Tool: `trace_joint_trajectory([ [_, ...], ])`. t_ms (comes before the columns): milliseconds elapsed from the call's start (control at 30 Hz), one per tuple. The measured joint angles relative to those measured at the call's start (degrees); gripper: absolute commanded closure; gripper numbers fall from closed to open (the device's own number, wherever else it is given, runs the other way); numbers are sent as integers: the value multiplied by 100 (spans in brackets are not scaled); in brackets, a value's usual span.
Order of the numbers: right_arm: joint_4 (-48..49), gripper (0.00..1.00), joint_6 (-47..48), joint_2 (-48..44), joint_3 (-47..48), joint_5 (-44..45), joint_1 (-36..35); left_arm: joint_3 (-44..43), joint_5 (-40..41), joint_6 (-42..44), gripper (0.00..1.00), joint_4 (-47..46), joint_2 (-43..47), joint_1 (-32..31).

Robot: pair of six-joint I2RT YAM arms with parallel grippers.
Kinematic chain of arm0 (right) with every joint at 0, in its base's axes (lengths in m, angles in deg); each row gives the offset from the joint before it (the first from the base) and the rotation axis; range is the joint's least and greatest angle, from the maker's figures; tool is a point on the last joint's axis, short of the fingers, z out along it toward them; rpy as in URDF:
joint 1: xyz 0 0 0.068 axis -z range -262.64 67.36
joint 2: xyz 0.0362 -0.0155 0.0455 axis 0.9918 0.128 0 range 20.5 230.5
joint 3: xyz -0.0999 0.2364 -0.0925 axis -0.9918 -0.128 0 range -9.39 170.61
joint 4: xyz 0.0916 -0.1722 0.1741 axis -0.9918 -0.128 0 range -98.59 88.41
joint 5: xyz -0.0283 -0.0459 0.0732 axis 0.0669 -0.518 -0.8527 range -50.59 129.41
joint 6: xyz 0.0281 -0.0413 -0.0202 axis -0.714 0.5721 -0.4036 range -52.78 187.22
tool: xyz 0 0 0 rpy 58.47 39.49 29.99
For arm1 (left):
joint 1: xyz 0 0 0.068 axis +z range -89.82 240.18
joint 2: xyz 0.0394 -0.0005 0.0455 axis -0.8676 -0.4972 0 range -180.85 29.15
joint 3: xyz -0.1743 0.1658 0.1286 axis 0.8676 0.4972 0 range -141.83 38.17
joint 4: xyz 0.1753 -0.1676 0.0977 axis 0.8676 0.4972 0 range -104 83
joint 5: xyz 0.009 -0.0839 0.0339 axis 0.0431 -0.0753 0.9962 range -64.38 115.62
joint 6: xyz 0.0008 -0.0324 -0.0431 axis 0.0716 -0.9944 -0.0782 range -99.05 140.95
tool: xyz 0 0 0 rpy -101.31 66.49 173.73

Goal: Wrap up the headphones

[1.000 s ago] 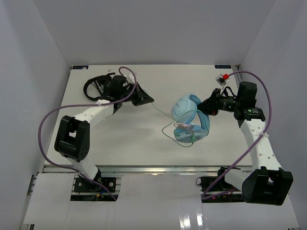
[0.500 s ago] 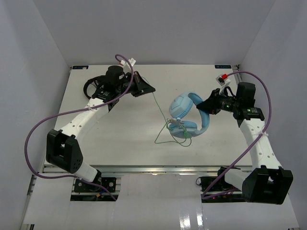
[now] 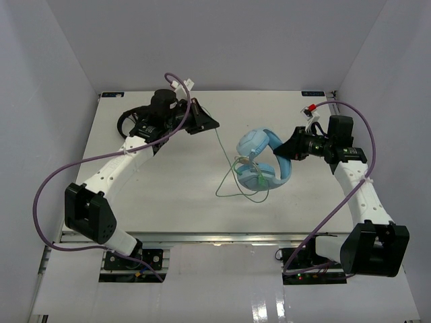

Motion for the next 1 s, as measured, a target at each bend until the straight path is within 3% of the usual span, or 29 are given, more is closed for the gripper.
trace_joint_trajectory([
  [400, -20, 92, -522, 452, 0, 12, 92, 1186, 533, 202, 100, 134, 155, -525],
  [767, -18, 92, -558, 599, 0, 294, 275, 2296, 920, 261, 100, -462, 1870, -517],
  [1000, -18, 92, -555, 617, 0, 440, 275, 2823, 924, 207, 100, -781, 1533, -1064],
])
